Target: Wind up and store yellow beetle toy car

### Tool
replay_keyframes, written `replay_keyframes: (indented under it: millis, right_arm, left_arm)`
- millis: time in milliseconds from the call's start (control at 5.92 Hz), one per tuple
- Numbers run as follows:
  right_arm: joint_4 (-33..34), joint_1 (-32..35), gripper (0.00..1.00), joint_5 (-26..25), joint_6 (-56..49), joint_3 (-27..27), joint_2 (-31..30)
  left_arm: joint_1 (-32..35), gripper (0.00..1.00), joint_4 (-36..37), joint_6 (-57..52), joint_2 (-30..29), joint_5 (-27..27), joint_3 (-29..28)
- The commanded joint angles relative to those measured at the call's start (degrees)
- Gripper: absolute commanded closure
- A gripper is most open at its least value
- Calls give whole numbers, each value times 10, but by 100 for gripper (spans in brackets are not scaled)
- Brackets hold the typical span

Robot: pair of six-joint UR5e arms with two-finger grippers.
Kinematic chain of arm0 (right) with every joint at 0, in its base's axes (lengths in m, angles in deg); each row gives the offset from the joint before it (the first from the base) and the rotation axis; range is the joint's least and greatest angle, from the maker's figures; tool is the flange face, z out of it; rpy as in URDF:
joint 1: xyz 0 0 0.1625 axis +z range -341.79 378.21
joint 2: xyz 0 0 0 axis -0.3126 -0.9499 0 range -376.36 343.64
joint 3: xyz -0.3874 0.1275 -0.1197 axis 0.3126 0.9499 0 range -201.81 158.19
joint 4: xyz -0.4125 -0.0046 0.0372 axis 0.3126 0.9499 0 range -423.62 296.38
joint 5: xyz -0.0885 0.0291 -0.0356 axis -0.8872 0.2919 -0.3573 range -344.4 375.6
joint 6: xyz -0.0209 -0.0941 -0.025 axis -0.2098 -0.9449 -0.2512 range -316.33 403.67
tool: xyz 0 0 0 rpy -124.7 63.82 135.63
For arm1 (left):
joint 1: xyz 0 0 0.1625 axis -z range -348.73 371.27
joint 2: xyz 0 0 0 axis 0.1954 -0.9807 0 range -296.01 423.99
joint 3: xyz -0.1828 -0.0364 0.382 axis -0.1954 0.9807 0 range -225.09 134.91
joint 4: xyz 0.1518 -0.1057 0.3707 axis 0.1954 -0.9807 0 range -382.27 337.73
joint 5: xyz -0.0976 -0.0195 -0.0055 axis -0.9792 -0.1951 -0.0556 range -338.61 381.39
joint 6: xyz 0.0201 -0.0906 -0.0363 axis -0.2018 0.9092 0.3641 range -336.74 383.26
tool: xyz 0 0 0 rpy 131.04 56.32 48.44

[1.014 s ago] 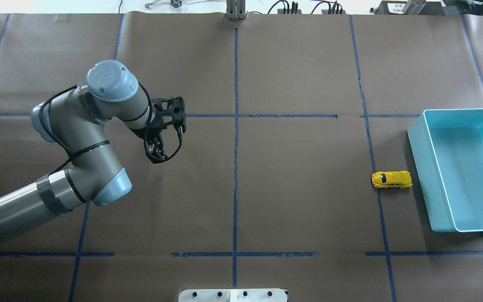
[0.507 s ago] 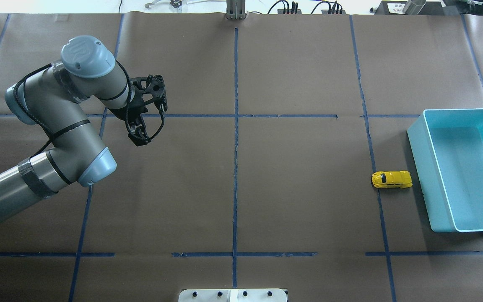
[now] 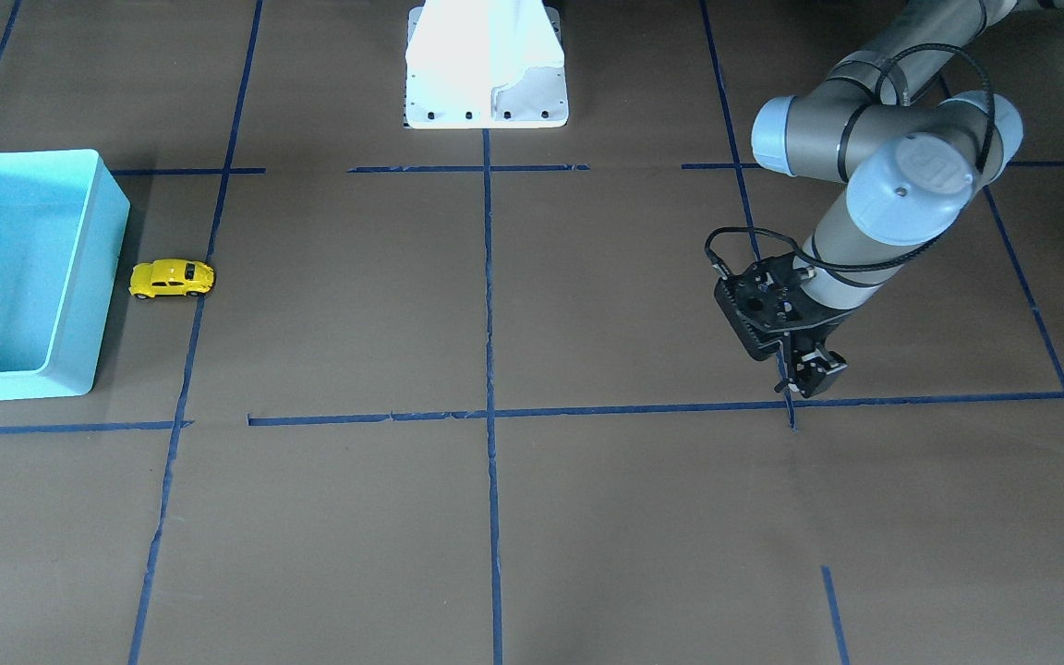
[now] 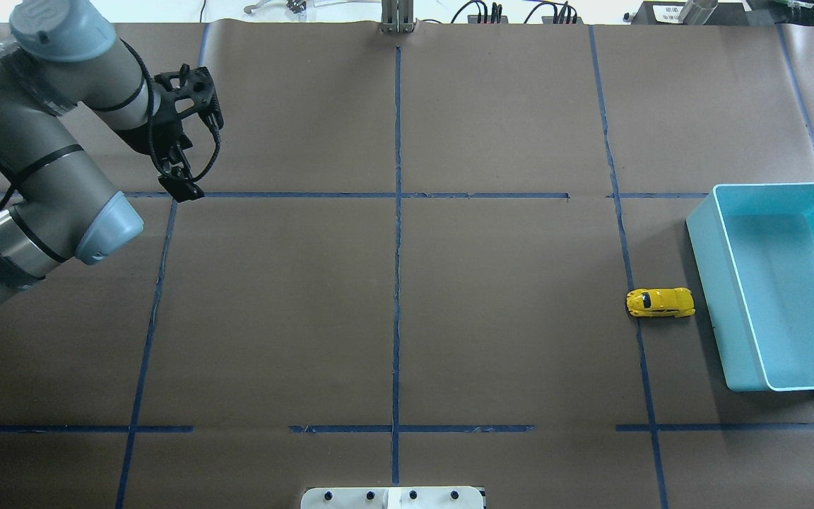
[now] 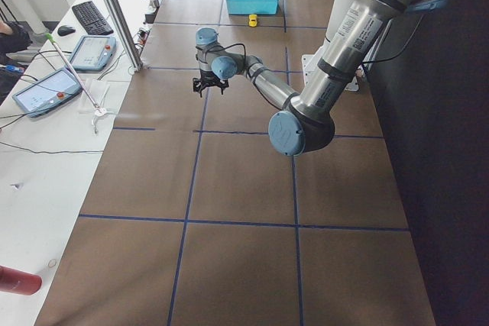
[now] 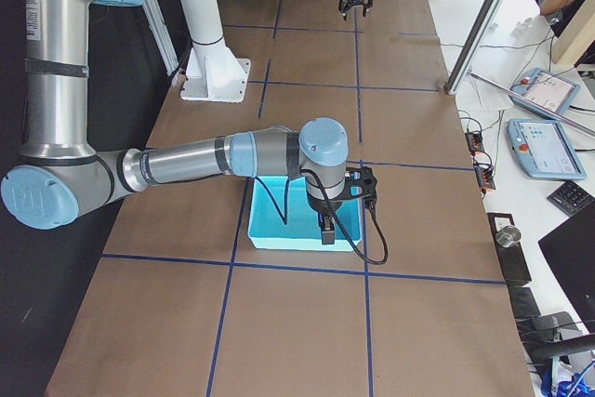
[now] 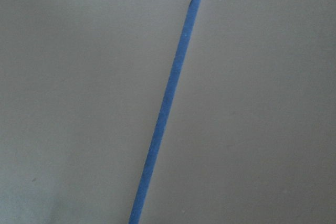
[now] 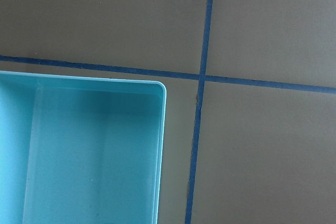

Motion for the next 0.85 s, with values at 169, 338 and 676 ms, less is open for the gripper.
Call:
replay_keyframes:
  millis: [169, 338, 676]
  right_arm:
    - [1, -3, 0, -1, -1, -3, 4]
    - [1, -8, 0, -1, -1, -10, 8]
    - [2, -47, 0, 0, -2, -47, 4]
  left_arm:
    - [89, 0, 10, 2, 56, 2, 8]
    - [102, 0, 10, 2, 69, 2, 11]
    - [153, 0, 13, 7, 104, -3, 10]
